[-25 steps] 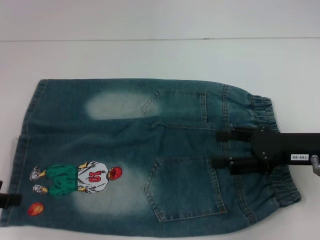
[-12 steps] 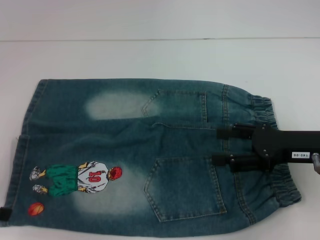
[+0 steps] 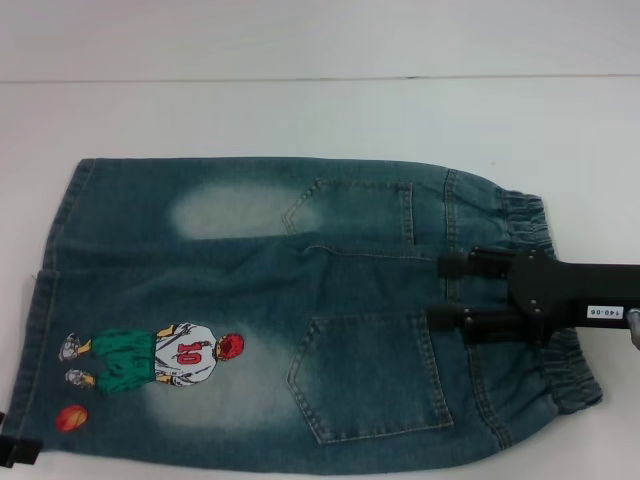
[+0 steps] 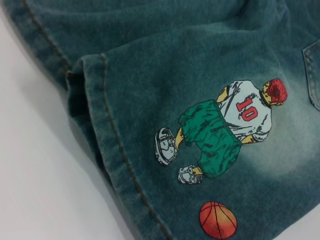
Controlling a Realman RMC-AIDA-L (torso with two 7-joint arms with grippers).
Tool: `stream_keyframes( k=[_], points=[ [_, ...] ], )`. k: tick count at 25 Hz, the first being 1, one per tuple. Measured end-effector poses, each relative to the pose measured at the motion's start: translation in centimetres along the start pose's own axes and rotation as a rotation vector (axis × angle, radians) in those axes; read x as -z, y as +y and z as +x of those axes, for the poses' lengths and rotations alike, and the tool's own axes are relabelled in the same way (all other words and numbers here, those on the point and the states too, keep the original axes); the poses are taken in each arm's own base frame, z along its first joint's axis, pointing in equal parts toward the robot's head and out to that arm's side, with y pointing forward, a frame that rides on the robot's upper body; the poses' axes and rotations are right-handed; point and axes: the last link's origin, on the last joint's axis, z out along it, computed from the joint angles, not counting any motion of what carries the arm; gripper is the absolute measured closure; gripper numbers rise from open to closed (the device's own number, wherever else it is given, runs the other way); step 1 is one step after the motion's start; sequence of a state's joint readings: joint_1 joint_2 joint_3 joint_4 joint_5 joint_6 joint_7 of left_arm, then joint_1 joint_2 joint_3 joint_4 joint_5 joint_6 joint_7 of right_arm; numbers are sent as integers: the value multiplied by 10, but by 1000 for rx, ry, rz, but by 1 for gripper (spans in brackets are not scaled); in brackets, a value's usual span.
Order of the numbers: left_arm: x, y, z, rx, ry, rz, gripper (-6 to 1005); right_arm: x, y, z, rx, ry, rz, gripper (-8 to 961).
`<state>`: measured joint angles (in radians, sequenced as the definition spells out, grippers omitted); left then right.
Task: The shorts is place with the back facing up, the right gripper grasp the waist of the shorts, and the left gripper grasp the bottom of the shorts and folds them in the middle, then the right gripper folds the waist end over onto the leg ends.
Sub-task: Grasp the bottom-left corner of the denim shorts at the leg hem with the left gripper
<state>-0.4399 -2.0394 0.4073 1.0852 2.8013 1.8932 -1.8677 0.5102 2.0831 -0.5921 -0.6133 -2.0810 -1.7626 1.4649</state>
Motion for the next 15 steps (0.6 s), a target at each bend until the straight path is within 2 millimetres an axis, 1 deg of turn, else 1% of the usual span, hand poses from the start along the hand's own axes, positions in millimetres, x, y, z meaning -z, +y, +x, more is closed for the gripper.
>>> stream_keyframes(
  k=[6,15],
  points=[
    [-6,-2,1,-2,-4,3,109,2,1,1,-2,-1,2,27],
    [-5,-5,5,-3,-6,21,110,4,1,2,-5,-7,7,27]
  ],
)
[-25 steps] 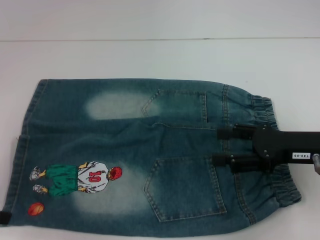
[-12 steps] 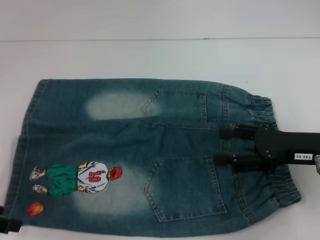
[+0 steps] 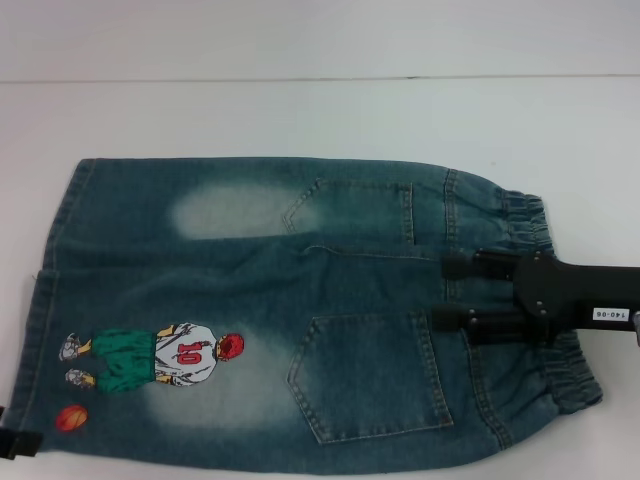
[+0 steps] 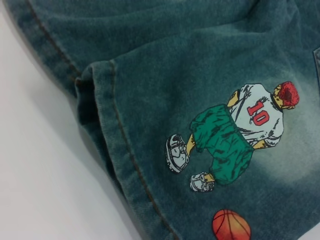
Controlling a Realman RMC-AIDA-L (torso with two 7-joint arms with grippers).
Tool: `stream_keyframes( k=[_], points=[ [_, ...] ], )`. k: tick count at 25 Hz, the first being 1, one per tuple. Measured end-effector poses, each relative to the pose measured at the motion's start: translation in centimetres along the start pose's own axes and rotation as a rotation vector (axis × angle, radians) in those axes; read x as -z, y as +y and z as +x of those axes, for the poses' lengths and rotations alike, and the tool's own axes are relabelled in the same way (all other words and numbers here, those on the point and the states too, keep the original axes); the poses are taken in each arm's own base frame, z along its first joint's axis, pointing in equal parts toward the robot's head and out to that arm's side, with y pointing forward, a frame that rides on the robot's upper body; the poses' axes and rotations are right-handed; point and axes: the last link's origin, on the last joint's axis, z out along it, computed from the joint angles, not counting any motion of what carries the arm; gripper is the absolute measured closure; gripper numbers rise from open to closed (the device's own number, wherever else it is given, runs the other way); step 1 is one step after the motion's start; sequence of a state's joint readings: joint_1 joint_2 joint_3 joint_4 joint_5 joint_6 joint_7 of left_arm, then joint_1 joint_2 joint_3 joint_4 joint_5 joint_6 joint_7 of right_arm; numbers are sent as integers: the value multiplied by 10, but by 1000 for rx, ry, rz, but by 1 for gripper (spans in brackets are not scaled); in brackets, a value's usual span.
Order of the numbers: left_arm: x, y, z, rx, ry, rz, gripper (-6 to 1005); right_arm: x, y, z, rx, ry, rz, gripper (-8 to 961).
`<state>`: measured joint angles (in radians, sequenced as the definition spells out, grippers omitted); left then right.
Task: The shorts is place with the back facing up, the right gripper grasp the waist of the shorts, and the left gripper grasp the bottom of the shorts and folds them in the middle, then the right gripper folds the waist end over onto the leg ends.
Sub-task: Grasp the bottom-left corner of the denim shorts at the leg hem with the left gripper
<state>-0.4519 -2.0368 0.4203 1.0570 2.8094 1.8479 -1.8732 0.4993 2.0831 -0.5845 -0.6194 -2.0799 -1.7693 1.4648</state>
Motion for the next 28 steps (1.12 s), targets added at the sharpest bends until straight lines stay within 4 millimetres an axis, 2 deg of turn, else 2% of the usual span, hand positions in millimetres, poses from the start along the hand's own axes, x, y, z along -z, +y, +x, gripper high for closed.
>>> stream_keyframes(
  k=[17,28],
  points=[
    [-7,2,-2,8,-50,-19,109,3,0,1,-5,-8,5,27],
    [-16,9,17,-41,-40,-62,109,5,0,1,-6,-11,9,28]
  ],
)
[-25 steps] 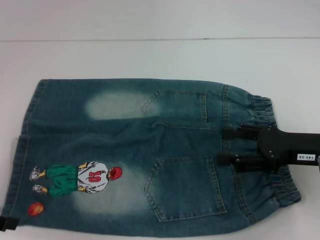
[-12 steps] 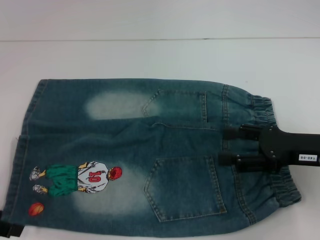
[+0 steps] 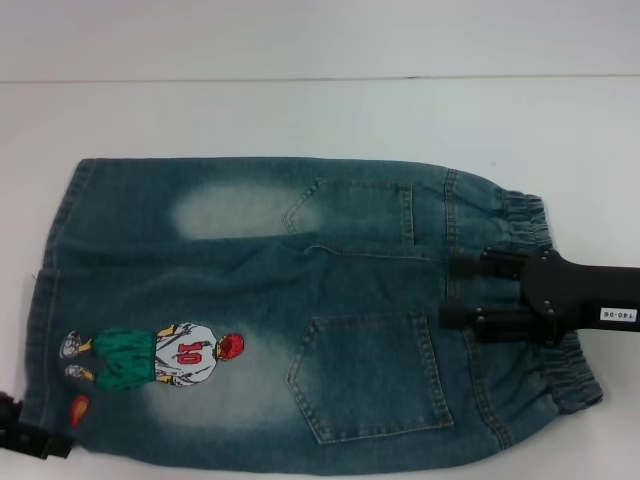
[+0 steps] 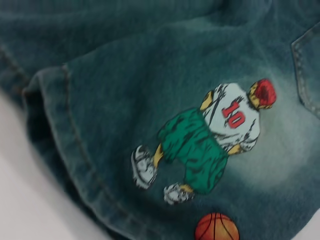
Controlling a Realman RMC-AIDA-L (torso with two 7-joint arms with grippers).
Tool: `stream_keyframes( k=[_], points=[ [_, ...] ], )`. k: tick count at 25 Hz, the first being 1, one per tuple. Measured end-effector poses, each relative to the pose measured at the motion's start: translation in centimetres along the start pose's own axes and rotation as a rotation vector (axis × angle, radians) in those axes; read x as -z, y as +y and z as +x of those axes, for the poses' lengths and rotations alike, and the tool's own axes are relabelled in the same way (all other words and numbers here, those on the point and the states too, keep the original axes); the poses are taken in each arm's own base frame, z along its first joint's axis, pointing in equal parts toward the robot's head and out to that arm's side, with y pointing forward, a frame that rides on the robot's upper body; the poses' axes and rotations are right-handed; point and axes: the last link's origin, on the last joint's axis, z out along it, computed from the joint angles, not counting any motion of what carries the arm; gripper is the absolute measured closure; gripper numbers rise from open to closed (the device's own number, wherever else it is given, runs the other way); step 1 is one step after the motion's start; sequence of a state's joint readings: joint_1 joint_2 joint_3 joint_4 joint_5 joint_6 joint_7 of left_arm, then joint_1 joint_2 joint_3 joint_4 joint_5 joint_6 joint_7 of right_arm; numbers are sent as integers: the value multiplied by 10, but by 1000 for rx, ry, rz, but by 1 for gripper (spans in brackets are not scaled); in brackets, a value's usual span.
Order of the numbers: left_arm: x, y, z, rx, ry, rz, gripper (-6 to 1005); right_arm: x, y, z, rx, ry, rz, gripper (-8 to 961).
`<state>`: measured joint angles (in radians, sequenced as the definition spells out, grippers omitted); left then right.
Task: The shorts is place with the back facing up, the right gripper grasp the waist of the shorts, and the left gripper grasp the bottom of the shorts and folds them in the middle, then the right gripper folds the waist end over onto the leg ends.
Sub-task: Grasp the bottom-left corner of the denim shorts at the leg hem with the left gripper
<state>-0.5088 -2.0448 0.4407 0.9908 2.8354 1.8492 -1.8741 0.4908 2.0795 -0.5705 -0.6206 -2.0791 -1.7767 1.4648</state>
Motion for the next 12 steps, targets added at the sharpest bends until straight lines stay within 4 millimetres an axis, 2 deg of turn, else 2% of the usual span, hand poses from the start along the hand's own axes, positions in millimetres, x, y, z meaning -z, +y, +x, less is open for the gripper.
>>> stream_keyframes(
  k=[12],
  points=[
    [-1,0,7,-16,0,2,113,3,0,0,0,-10,7,28]
  ],
)
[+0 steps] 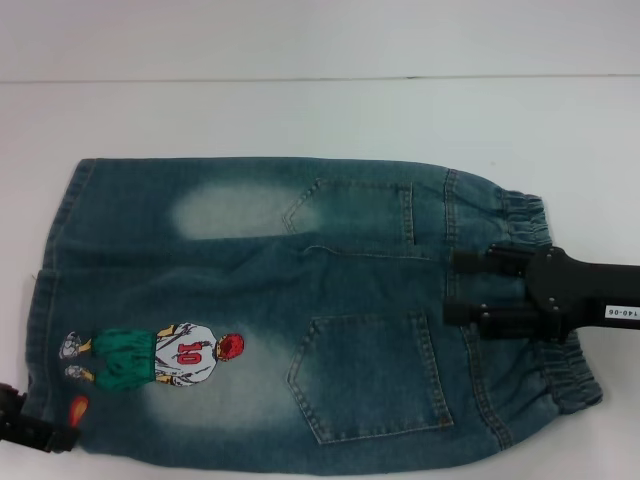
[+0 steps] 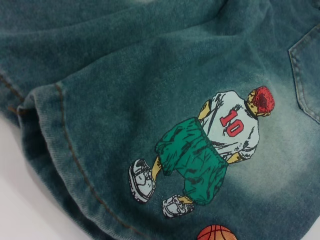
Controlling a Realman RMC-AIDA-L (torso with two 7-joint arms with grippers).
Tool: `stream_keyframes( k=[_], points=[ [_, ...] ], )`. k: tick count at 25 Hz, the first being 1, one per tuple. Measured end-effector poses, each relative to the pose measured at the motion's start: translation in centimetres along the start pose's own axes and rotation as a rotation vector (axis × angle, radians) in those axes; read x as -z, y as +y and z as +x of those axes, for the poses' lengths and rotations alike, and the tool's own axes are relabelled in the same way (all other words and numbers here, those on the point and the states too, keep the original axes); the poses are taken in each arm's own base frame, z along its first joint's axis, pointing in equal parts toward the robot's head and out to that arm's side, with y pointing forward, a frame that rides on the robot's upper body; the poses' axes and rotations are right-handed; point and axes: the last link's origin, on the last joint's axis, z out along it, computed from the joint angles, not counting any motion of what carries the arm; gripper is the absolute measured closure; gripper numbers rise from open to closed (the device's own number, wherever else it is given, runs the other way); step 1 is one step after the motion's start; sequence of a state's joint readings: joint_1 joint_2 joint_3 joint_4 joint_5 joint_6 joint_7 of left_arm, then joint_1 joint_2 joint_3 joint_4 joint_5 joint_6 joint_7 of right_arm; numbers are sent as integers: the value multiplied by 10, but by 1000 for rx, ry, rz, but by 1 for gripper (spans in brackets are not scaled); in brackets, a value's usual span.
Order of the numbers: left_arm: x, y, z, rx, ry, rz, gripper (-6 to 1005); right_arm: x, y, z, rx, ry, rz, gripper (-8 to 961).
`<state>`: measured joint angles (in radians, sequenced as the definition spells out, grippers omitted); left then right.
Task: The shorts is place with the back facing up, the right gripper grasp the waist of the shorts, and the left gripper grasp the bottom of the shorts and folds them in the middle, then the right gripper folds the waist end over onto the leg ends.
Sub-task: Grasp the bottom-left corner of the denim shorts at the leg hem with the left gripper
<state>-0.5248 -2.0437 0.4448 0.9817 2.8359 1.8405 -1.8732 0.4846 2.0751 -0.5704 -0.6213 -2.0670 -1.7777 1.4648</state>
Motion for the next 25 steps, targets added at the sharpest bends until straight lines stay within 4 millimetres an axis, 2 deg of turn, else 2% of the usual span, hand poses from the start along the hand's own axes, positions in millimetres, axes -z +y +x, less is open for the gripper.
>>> stream_keyframes(
  k=[11,16,21,25],
  points=[
    [2,-1,-4,9,-7,2,114,1,2,-3,5,-23,-13,28],
    [3,1,-3,2,-25,-17,276,2,2,-4,7,-26,-15,28],
    [4,4,0,1,-38,-37,515,3,2,-5,13,-25,-13,28],
    [4,4,0,4,-38,-37,654,3,3,-5,13,-25,-13,28]
  ],
)
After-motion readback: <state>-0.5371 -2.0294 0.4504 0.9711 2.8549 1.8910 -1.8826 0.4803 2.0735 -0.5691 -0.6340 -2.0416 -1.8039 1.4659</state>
